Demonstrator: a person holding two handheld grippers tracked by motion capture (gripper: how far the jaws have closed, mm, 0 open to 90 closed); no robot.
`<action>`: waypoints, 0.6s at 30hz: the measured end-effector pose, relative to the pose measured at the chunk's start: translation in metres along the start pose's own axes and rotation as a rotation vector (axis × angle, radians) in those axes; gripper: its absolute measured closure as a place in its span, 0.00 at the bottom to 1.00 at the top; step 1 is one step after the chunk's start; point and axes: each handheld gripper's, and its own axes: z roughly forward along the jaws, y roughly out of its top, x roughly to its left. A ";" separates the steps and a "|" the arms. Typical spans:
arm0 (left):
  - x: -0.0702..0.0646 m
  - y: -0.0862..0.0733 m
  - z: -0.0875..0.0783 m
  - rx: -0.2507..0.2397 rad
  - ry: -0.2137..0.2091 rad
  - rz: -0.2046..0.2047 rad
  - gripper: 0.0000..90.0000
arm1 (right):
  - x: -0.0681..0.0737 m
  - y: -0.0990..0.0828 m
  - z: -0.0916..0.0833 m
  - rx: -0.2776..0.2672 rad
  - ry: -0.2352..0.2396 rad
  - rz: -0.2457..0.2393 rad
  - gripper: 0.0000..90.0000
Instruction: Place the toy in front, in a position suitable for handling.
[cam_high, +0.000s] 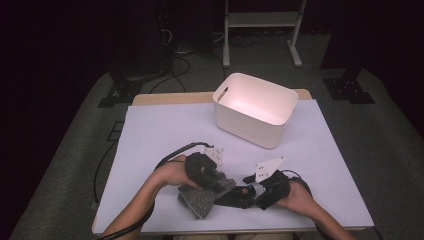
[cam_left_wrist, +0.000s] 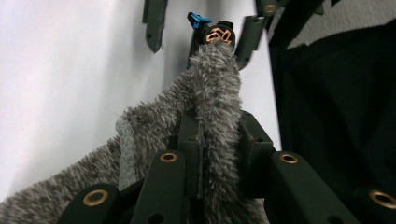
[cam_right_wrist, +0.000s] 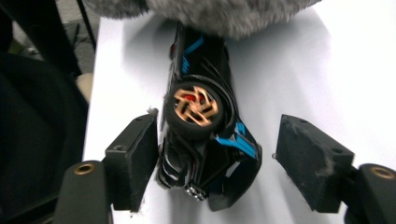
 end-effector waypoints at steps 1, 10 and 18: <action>-0.002 0.000 0.000 -0.003 0.000 0.006 0.83 | 0.001 -0.001 0.001 0.002 0.006 -0.002 0.33; -0.005 0.001 -0.003 -0.009 0.036 0.022 0.84 | 0.008 -0.001 0.009 0.029 0.015 -0.052 0.61; 0.000 0.018 -0.002 0.025 0.086 0.037 0.84 | -0.003 0.003 0.014 0.011 -0.020 -0.058 0.63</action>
